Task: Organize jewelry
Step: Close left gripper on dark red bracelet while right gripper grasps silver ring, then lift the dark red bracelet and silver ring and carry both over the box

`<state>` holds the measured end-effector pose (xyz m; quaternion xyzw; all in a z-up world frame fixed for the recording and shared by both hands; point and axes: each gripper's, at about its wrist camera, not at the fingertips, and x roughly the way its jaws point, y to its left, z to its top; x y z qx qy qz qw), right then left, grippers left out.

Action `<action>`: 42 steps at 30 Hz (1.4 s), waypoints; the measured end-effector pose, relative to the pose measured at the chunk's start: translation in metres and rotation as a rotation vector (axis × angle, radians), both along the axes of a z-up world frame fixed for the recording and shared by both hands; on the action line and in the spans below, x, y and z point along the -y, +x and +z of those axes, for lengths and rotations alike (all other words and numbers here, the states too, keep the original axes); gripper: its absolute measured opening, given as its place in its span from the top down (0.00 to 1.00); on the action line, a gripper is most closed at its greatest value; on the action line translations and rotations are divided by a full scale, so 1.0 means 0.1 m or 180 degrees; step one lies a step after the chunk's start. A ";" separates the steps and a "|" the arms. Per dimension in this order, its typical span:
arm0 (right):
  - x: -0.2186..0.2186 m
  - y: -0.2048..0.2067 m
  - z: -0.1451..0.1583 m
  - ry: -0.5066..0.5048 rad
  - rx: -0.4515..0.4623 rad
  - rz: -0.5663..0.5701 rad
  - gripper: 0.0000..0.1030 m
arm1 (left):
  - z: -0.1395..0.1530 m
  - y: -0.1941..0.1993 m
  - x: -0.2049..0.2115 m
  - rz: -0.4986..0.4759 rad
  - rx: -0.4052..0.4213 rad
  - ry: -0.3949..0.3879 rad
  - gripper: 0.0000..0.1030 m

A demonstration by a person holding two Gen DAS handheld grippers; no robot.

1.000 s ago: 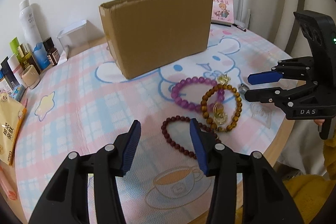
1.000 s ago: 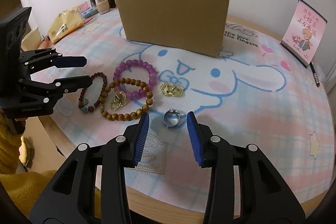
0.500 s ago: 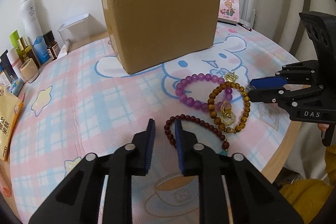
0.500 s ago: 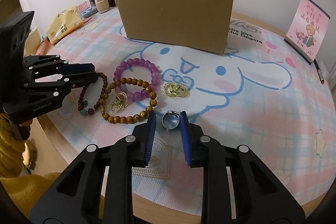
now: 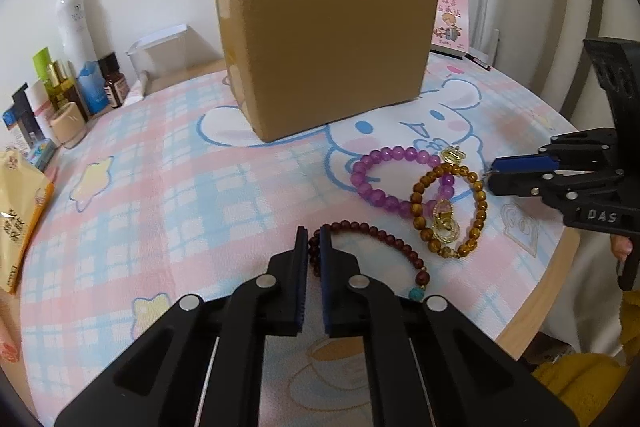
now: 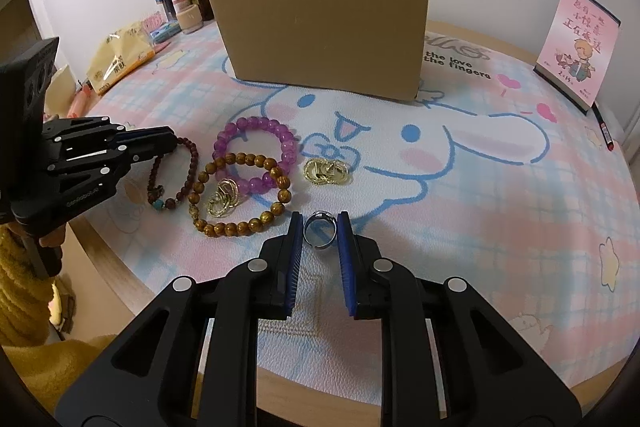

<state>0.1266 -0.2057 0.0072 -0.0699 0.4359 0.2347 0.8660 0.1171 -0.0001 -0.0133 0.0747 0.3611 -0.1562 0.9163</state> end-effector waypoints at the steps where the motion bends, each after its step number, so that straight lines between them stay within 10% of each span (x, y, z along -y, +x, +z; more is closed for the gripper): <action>1: 0.01 0.00 0.02 0.0018 0.0013 -0.0006 0.84 | 0.01 -0.01 0.00 0.0003 0.0010 -0.0009 0.95; 42: 0.06 0.63 1.27 0.0503 0.0689 -0.0167 0.84 | 1.50 0.29 -0.02 0.0043 0.1045 -0.0394 0.95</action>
